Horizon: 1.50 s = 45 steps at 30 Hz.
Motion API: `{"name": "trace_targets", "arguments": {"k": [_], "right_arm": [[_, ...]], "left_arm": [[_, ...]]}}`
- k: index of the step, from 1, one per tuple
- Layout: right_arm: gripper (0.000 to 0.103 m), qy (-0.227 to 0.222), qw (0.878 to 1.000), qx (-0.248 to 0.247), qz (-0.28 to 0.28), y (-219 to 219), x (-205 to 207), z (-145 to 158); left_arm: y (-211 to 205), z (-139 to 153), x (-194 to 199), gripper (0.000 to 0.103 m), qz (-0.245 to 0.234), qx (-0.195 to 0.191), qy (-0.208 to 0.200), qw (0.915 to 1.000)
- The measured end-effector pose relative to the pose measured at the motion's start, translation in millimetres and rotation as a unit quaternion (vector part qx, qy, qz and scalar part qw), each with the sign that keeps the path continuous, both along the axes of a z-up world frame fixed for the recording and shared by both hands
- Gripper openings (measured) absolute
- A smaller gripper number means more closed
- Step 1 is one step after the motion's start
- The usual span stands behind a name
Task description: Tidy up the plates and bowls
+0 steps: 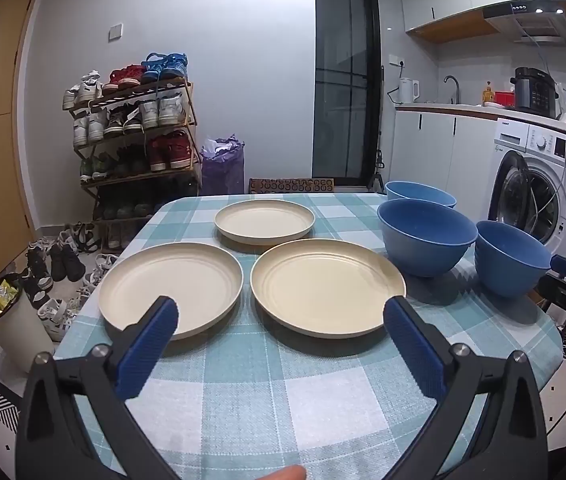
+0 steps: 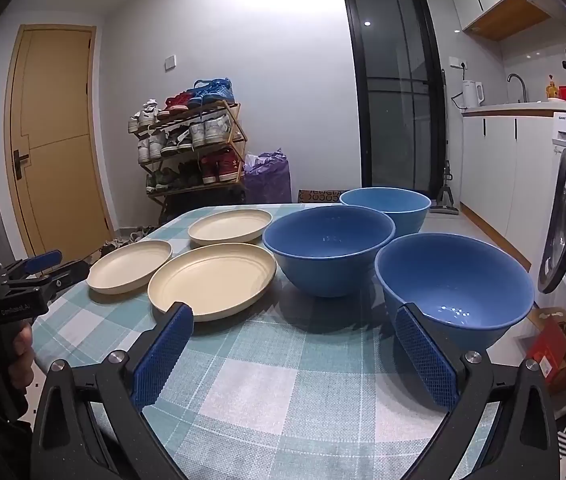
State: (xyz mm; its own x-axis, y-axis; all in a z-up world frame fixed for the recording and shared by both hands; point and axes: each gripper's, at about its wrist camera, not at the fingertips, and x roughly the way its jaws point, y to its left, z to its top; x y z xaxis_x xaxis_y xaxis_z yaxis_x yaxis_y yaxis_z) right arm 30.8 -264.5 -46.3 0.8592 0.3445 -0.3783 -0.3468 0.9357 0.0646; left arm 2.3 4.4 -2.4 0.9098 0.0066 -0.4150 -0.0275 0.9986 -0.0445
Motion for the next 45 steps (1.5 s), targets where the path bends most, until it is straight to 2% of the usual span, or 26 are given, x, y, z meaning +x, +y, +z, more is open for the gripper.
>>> {"name": "trace_targets", "arguments": {"k": [20,45], "right_arm": [[0.103,-0.003,1.000,0.011,0.005,0,-2,10],[0.103,-0.004,1.000,-0.007,0.009,9,1,19]], "left_arm": [[-1,1,-1,0.103,0.004,0.002,0.000,1.0000],[6,2,4,0.103,0.010,-0.007,0.004,0.9999]]}}
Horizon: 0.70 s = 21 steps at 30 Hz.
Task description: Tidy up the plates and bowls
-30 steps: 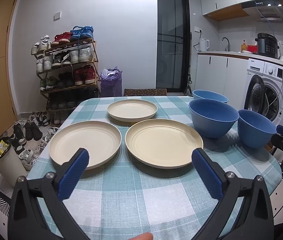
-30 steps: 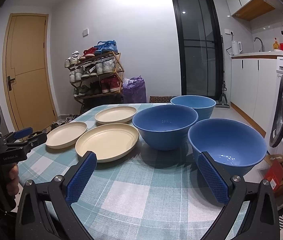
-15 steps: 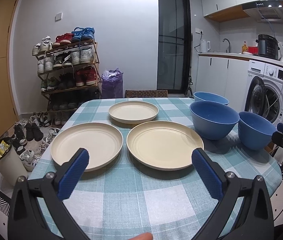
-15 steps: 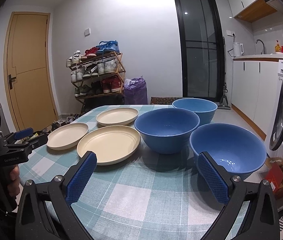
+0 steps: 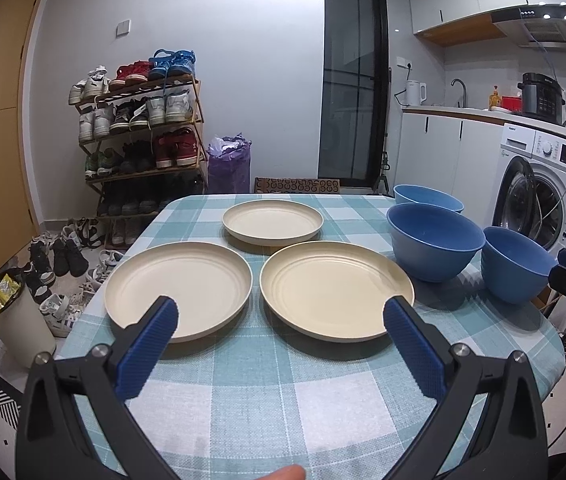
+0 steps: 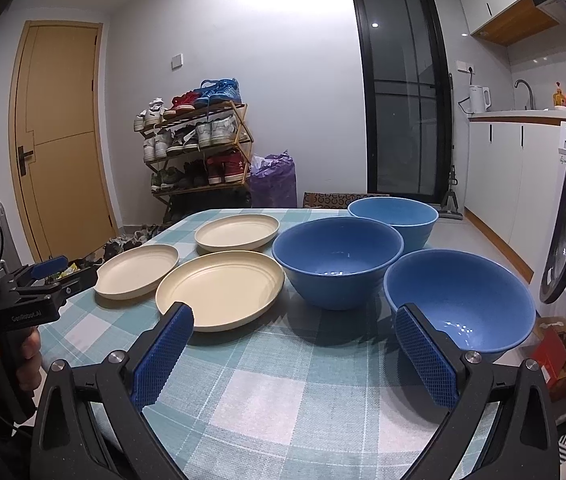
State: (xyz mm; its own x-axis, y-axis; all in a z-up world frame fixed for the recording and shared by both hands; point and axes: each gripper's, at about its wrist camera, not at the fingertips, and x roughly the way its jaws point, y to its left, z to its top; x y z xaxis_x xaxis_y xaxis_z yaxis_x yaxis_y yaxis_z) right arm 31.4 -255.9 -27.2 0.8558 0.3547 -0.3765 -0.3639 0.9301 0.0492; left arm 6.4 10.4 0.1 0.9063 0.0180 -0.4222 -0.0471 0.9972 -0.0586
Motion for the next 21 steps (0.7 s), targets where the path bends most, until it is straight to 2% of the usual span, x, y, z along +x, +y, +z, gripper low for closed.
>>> {"name": "trace_targets", "arguments": {"k": [10,16,21], "right_arm": [[0.103,0.008,1.000,0.010,-0.001,-6,6,16],[0.103,0.015,1.000,0.002,0.006,-3,17,33],[0.103,0.016,1.000,-0.006,0.011,-2,32,52]], "left_arm": [[7,7,9,0.103,-0.003,-0.007,0.006,0.9999],[15,20,17,0.103,0.004,0.003,0.010,0.9999],[27,30,28,0.103,0.011,-0.006,0.019,0.9997]]}}
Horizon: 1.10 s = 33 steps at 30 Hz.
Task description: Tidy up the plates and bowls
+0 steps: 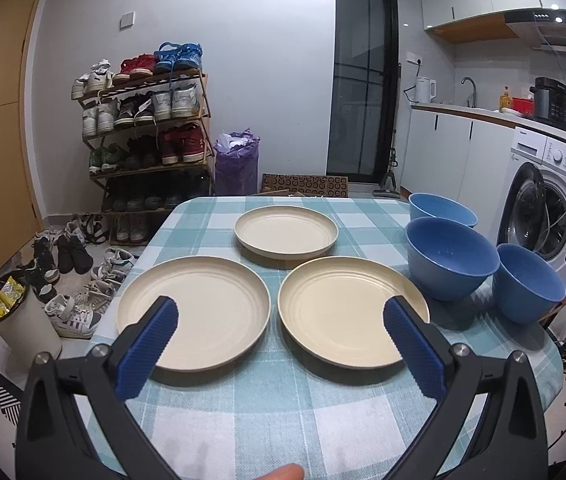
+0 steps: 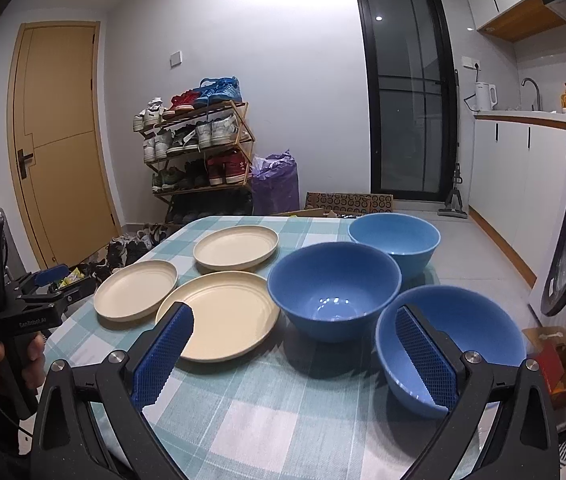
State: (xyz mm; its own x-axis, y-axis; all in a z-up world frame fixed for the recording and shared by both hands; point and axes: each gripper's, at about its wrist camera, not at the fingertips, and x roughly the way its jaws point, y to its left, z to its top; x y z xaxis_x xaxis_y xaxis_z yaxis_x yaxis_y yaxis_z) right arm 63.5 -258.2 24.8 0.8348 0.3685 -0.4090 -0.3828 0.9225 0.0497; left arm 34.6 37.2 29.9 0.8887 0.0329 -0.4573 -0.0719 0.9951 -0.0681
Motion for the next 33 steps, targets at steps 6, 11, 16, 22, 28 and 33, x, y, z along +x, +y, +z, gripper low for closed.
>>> {"name": "trace_targets", "arguments": {"k": [6,11,16,22,28,33], "right_arm": [[0.103,0.004,1.000,-0.020,0.007,10,21,21],[0.103,0.006,1.000,-0.021,0.017,17,38,42],[0.103,0.004,1.000,-0.022,0.022,25,54,65],[0.103,-0.003,0.999,-0.026,0.025,34,74,94],[0.103,-0.002,0.999,-0.037,0.035,52,100,112],[0.103,0.002,0.999,-0.029,0.046,65,121,123]], "left_arm": [[9,9,16,0.103,0.002,0.008,0.018,0.9998],[19,18,30,0.103,-0.001,-0.004,0.026,0.9996],[28,30,43,0.103,0.006,-0.002,0.025,0.9997],[37,44,60,0.103,0.023,0.001,0.020,0.9995],[46,57,82,0.103,0.030,0.010,0.017,0.9994],[55,64,99,0.103,0.018,-0.002,0.020,0.9996]]}}
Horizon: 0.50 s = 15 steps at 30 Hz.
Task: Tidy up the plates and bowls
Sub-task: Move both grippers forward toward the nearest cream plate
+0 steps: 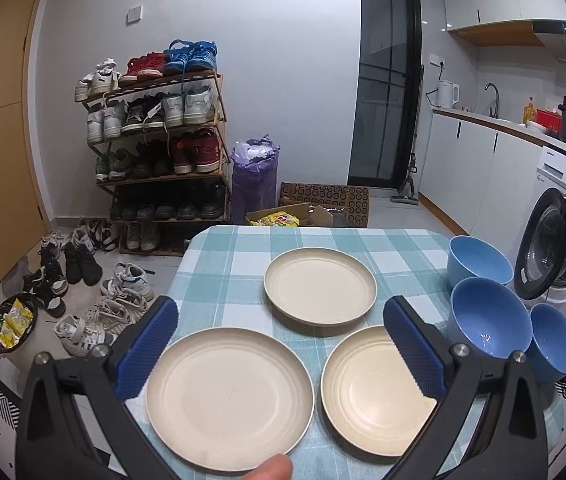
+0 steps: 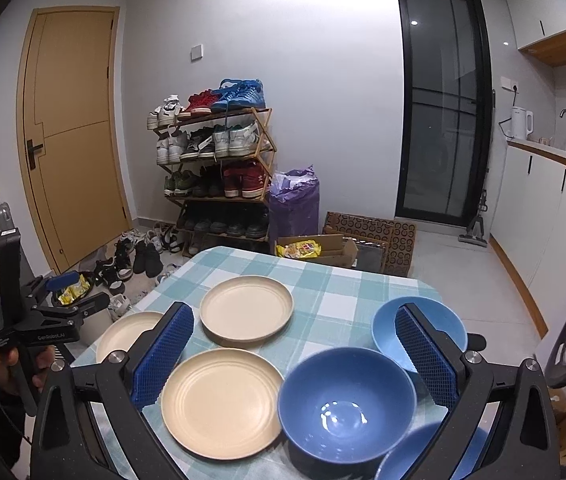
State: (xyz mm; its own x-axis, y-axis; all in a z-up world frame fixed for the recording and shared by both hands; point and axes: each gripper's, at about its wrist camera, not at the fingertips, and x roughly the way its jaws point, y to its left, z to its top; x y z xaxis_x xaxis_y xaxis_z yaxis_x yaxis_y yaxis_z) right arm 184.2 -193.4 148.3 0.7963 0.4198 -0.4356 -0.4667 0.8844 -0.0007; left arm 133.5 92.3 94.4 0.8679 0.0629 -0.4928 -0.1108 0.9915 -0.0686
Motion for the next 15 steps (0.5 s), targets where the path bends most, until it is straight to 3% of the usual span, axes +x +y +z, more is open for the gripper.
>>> {"name": "trace_targets", "arguments": {"k": [9,15], "right_arm": [[0.103,0.025,1.000,0.006,-0.003,26,43,19],[0.103,0.045,0.999,-0.004,-0.005,46,78,14]], "left_arm": [[9,7,35,0.103,-0.005,0.024,0.005,0.9997],[21,0,62,0.103,-0.007,0.004,0.025,0.9997]]}}
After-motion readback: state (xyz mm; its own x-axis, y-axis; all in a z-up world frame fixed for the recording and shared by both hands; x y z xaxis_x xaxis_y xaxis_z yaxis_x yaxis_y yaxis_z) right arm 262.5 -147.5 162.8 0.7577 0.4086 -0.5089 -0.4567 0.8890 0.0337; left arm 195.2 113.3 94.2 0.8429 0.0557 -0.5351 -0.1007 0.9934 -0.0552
